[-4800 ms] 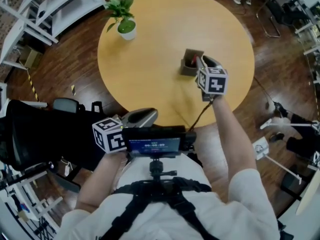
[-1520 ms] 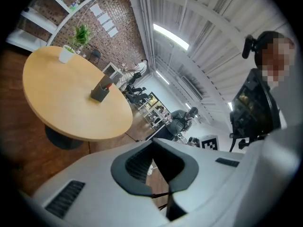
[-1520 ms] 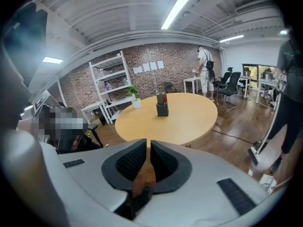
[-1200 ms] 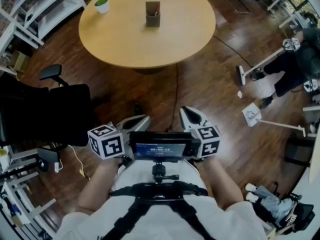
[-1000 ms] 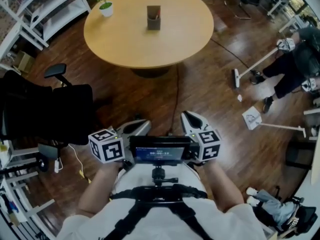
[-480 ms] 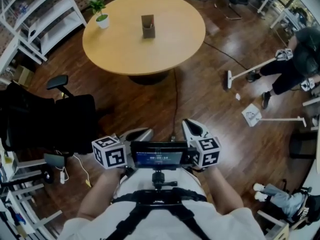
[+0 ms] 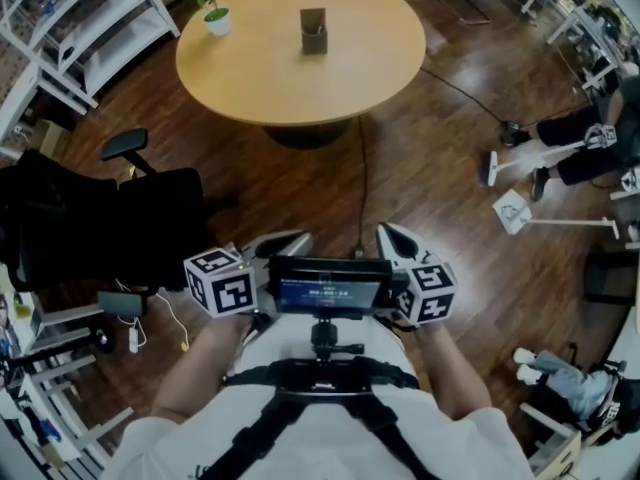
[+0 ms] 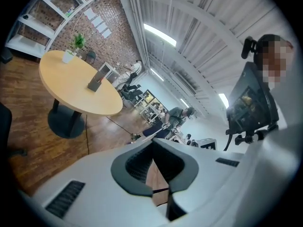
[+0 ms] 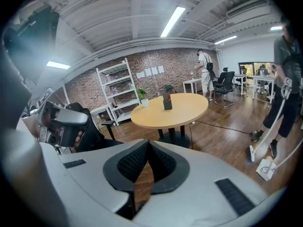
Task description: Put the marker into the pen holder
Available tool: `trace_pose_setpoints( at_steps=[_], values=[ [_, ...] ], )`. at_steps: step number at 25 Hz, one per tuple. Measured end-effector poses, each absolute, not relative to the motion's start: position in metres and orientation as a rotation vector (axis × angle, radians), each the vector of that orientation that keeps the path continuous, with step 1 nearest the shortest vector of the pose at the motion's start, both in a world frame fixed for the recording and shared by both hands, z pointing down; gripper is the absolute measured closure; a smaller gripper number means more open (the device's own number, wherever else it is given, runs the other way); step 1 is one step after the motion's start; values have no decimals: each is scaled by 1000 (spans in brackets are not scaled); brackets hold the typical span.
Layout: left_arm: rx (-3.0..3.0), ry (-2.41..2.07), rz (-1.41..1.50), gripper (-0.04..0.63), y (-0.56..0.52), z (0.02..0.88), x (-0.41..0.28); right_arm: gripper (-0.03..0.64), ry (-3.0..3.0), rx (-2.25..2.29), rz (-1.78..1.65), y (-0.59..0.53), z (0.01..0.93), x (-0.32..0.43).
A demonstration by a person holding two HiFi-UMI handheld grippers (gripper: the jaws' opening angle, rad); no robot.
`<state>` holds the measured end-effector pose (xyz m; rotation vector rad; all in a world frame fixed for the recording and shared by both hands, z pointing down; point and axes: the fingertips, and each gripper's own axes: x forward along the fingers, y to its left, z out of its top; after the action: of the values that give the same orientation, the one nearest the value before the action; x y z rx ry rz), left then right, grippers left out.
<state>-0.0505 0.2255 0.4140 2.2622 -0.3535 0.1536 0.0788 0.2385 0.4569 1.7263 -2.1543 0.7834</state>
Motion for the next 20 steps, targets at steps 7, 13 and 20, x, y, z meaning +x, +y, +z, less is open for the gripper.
trace_pose_setpoints(
  at_steps=[7,13,20],
  values=[
    [2252,-322,146,595,224,413,-55,612,-2195,1691,758,235,446,61],
    [2249,-318,150,595,223,415,-57,614,-2197,1629,727,235,446,50],
    [2244,-316,139,595,221,417,-55,614,-2193,1603,718,235,450,48]
  ],
)
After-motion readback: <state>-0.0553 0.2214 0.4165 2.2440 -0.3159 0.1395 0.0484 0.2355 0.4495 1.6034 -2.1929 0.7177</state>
